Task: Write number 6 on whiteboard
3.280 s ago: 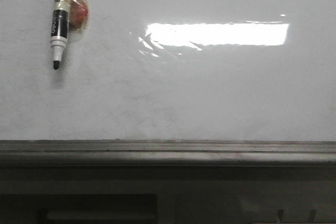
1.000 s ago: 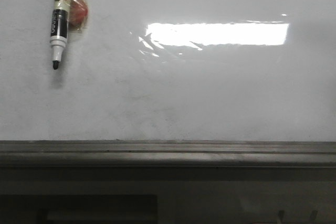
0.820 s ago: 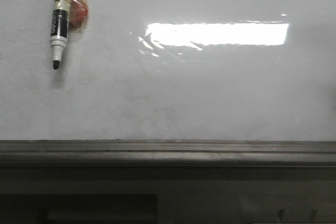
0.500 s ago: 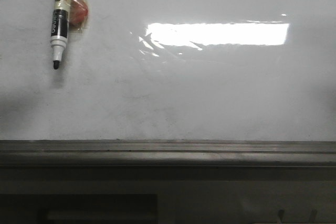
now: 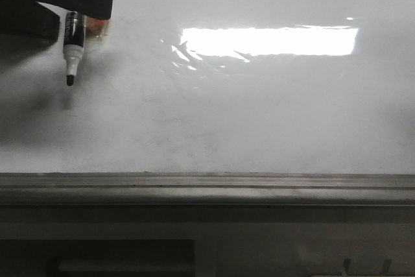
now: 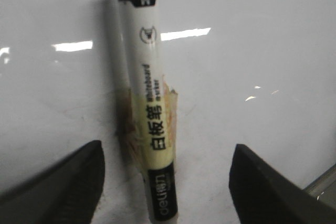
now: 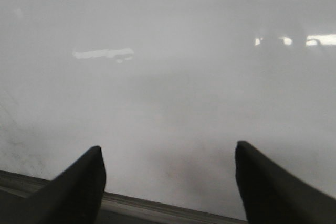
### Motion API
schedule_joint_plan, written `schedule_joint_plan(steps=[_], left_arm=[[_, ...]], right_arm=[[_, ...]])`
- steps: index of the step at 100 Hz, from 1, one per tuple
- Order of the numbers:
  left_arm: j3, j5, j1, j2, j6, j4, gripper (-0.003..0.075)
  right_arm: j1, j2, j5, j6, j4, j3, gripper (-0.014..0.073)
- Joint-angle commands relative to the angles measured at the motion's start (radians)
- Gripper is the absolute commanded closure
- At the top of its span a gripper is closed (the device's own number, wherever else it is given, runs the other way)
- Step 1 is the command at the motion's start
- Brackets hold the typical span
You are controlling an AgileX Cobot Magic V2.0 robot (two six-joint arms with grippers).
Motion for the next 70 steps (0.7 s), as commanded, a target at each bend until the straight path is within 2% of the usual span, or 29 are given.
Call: schedule_joint_plan(steps=[1,5,12,13,14,16,22,37,46,55,63,70], left_arm=[[-0.027,-0.061,-0.004,0.018,0.003,-0.002,0.0342],[-0.027,-0.057,-0.004,0.018,0.003,-0.001,0.0391],[-0.027,-0.052,-0.004,0.018,0.004,0.007,0.0519],[-0.027,-0.05,-0.004,0.018,0.004,0.012,0.0565],[-0.027,-0.049,-0.004,0.018,0.004,0.014,0.0565],[-0.027,-0.047,-0.004,0.015,0.004,0.021,0.0628],[-0.027,-0.031,-0.004,0.014,0.004,0.04,0.074],[-0.027,0.011,-0.004,-0.008,0.008,0.089,0.0741],[-0.042,0.08,-0.011,-0.043,0.054,0.119,0.0741],[-0.083,0.197,-0.044,-0.066,0.091,0.186,0.0741],[-0.132,0.318,-0.104,-0.061,0.127,0.262,0.0741],[-0.159,0.352,-0.163,-0.047,0.123,0.323,0.0741]], right_arm=[[-0.006,0.01,-0.051,-0.017,0.019,-0.036,0.0127],[-0.006,0.01,-0.051,-0.017,0.019,-0.036,0.0127],[-0.006,0.01,-0.051,-0.017,0.019,-0.036,0.0127],[-0.006,0.01,-0.051,-0.017,0.019,-0.036,0.0127],[-0.006,0.01,-0.051,-0.017,0.019,-0.036,0.0127],[-0.006,0.01,-0.051,-0.017,0.019,-0.036,0.0127],[-0.006,0.01,-0.051,-0.017,0.019,-0.036,0.0127],[-0.006,0.01,-0.04,-0.021,0.021,-0.036,0.0127],[-0.006,0.019,-0.006,-0.069,0.054,-0.036,0.0127],[-0.006,0.057,0.068,-0.215,0.191,-0.055,0.0127],[-0.006,0.125,0.144,-0.384,0.369,-0.085,0.0127],[-0.006,0.187,0.222,-0.507,0.51,-0.117,0.0127]])
